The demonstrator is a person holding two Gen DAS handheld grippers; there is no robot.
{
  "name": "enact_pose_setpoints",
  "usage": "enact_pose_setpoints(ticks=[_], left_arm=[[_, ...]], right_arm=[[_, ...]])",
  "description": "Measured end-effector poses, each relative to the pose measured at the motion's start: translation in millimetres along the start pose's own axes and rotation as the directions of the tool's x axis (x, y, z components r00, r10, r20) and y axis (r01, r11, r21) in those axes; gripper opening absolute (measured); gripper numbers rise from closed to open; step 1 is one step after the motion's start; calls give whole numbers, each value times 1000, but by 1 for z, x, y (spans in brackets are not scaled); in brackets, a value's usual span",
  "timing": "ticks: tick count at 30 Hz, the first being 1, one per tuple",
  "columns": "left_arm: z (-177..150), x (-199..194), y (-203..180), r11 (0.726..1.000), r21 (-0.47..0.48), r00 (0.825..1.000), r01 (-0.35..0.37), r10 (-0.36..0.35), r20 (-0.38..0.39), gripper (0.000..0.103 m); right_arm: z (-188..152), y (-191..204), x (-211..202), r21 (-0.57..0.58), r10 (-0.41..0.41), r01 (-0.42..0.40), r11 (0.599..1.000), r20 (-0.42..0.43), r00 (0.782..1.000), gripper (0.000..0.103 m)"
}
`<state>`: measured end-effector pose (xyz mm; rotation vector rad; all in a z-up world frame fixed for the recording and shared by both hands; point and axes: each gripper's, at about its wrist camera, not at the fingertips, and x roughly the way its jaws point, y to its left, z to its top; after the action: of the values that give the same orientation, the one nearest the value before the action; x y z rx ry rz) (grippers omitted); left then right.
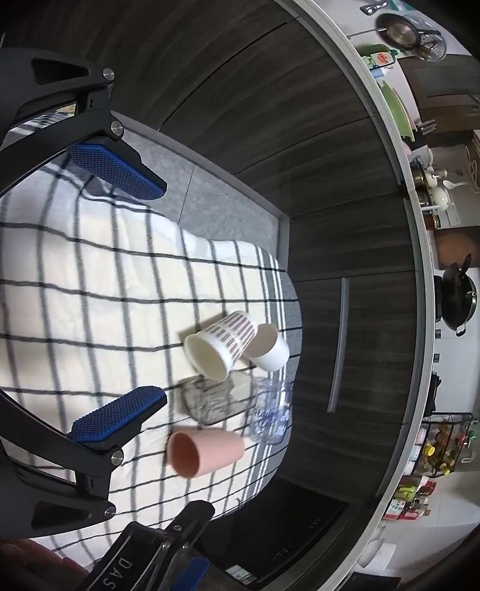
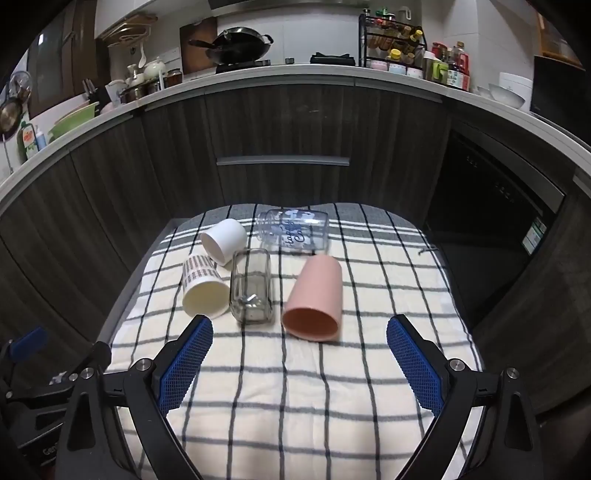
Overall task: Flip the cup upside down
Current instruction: 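Move the right gripper toward the clear glass tumbler, fingers open, then close the right gripper on the glass tumbler and lift it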
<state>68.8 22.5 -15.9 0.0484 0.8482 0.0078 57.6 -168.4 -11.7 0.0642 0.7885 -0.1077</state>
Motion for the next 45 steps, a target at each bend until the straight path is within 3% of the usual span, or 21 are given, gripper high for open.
enact_pose_setpoints(ticks=[15,21,30,35,37,39,42,45], left_arm=[[41,77,20,999,-16,999,-45,45,-15,103],[51,104,23,998,-17,998,-54,53,-30,103],[56,133,24,998,-27,997,-52,50,-55,103],[54,141,26,998,-30,997,-48,46,-69,103],[53,143,26,998,-31,996,-47,44,-73,103],[52,142,27,998,-34,996,-47,44,-77,103],[53,141,27,998,-35,996,-48,45,-72,103],[52,139,27,998,-33,997,-48,46,-67,103]], right_arm=[[47,36,116,-15,34,-36,999,-116,993,92],[46,48,168,-34,26,-37,999,-264,964,91],[47,52,226,-58,1,-23,998,-348,937,84],[41,57,241,-34,38,-57,998,-406,913,83],[38,59,242,-40,36,-57,998,-405,914,82],[39,61,244,-49,35,-60,997,-401,915,77],[41,64,244,-53,47,-75,996,-401,915,60],[41,62,246,-66,33,-65,996,-401,915,59]])
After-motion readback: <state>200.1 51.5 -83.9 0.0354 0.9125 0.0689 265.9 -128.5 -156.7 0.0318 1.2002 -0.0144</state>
